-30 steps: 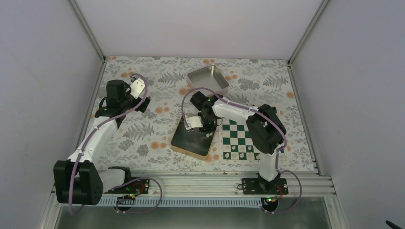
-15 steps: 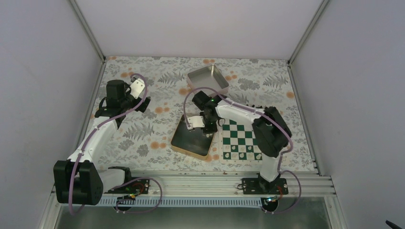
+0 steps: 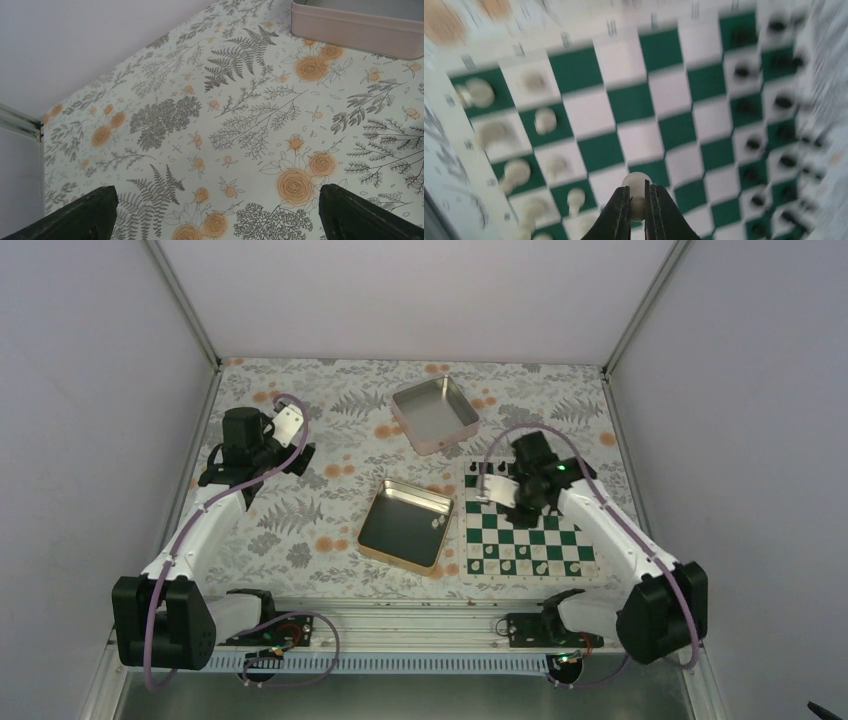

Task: Set up the chess pieces on the board
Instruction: Place the chess piece on the chessboard.

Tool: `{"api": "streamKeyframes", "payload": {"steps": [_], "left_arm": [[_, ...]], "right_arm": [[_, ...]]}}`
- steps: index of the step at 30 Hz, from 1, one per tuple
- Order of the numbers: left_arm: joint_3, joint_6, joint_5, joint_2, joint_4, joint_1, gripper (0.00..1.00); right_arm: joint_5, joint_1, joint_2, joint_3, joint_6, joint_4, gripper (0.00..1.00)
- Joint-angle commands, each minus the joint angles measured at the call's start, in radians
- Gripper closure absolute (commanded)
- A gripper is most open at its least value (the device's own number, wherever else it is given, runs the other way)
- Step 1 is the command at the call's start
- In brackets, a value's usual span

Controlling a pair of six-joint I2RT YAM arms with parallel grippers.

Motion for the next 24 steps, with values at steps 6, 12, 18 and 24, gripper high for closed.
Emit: {"api": "streamKeyframes", "payload": {"steps": [6, 12, 18, 24], "left_arm": [[0.014, 0.000, 0.009, -0.007, -0.009, -0.003, 0.00], [0.020, -0.004, 0.004, -0.013, -0.016, -0.004, 0.00], [0.029, -0.009, -0.019, -0.020, -0.026, -0.004, 0.00], [0.042, -0.012, -0.042, 0.000, -0.038, -0.003, 0.00]], "right_arm": [[-0.041, -0.479, -0.172, -0.231, -0.231, -0.013, 0.95], [-0.096, -0.626, -0.182, -0.281, -0.332, -0.008, 0.95], [-0.058, -0.672, -0.187, -0.374, -0.381, 0.057, 0.96], [-0.060, -0.680, -0.184, -0.399, -0.372, 0.070, 0.96]]}}
